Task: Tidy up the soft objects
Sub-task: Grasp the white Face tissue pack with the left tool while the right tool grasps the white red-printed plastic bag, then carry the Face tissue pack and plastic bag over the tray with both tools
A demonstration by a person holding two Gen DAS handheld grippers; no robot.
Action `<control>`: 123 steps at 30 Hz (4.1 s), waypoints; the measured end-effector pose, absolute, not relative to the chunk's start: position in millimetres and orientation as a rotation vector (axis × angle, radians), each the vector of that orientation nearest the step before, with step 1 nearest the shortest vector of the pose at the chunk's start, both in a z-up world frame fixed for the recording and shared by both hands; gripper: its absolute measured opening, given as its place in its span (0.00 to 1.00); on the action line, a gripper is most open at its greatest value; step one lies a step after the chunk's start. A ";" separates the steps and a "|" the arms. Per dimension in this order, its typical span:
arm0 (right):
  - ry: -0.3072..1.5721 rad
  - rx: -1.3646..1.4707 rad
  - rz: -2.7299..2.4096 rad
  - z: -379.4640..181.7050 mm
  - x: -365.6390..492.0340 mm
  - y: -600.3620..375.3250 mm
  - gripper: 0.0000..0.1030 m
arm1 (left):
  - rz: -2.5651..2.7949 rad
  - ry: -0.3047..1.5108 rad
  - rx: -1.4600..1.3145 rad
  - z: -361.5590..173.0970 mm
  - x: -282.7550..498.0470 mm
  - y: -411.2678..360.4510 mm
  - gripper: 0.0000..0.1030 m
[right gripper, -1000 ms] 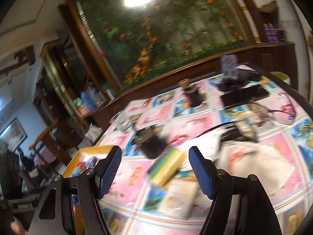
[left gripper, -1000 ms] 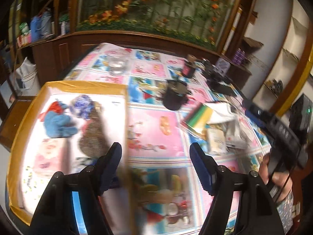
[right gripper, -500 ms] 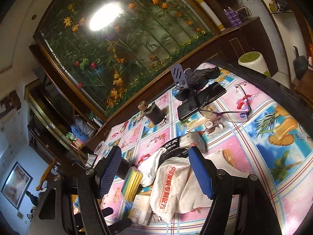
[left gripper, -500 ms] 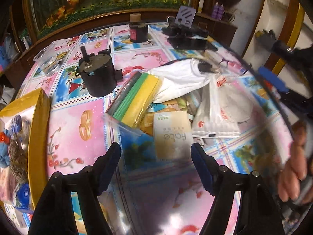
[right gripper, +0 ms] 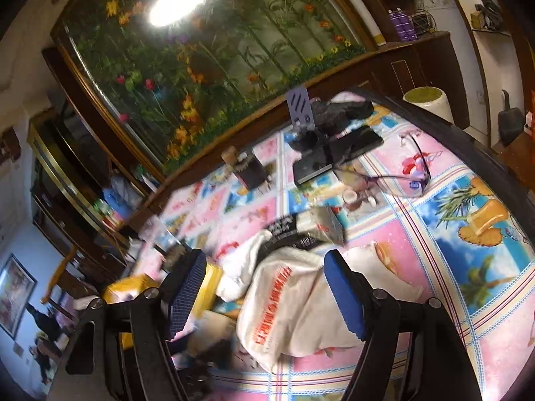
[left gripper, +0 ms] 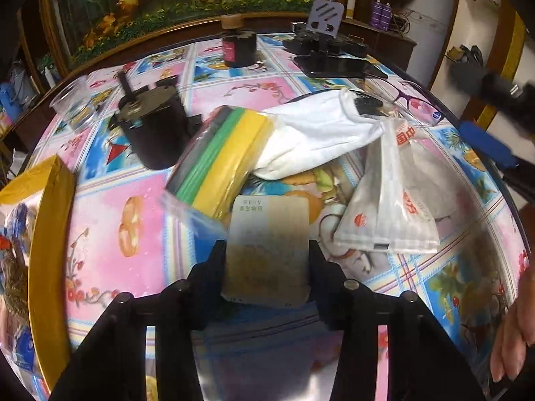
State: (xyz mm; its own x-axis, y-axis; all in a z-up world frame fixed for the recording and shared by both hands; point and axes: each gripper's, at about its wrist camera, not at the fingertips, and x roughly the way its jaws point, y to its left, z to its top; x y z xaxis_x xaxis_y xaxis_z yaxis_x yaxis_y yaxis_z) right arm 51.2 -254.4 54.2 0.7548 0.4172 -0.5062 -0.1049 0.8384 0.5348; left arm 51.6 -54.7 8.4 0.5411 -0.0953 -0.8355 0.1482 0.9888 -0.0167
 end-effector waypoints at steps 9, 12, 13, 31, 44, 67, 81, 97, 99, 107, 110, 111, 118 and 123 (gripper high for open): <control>0.846 0.234 0.230 26.4 69.9 -202.6 0.75 | -0.110 0.946 -0.015 8.8 23.0 -1.8 0.44; 0.886 0.172 0.202 14.9 75.5 -193.1 0.75 | -0.121 0.938 -0.034 8.8 23.8 1.0 0.44; 0.884 0.170 0.201 12.5 75.4 -193.6 0.66 | -0.129 0.936 -0.038 9.0 23.9 1.1 0.44; 0.509 0.261 0.276 73.0 26.4 -211.5 0.37 | -0.166 0.820 -0.092 28.7 12.7 7.2 0.44; 0.536 0.158 0.363 65.8 24.3 -161.8 0.37 | -0.074 0.705 -0.038 45.4 2.0 9.7 0.44; 0.546 0.130 0.410 59.2 22.6 -123.9 0.38 | 0.041 0.543 -0.045 68.7 -20.2 23.8 0.44; 0.567 0.151 0.446 55.0 24.2 -89.0 0.38 | 0.122 0.485 -0.104 78.4 -35.1 49.5 0.44; 0.592 0.122 0.564 59.0 15.4 -36.7 0.38 | 0.281 0.515 -0.206 106.7 -64.7 158.9 0.44; 0.620 0.123 0.604 59.1 15.5 -23.5 0.38 | 0.318 0.546 -0.242 104.8 -66.2 190.9 0.44; 0.775 0.157 0.776 66.7 30.4 49.3 0.38 | 0.398 0.706 -0.354 77.5 -67.9 275.7 0.44; 0.790 0.135 0.775 71.6 40.9 73.3 0.38 | 0.380 0.740 -0.357 69.5 -67.9 281.5 0.44; 0.795 0.131 0.779 72.5 44.4 82.4 0.38 | 0.375 0.747 -0.363 67.2 -67.8 282.1 0.44; 0.815 0.111 0.815 73.3 53.3 128.7 0.38 | 0.362 0.797 -0.344 55.2 -58.6 278.1 0.44; 0.876 0.082 0.761 55.0 68.8 148.6 0.38 | 0.371 0.796 -0.302 54.7 -57.9 270.0 0.44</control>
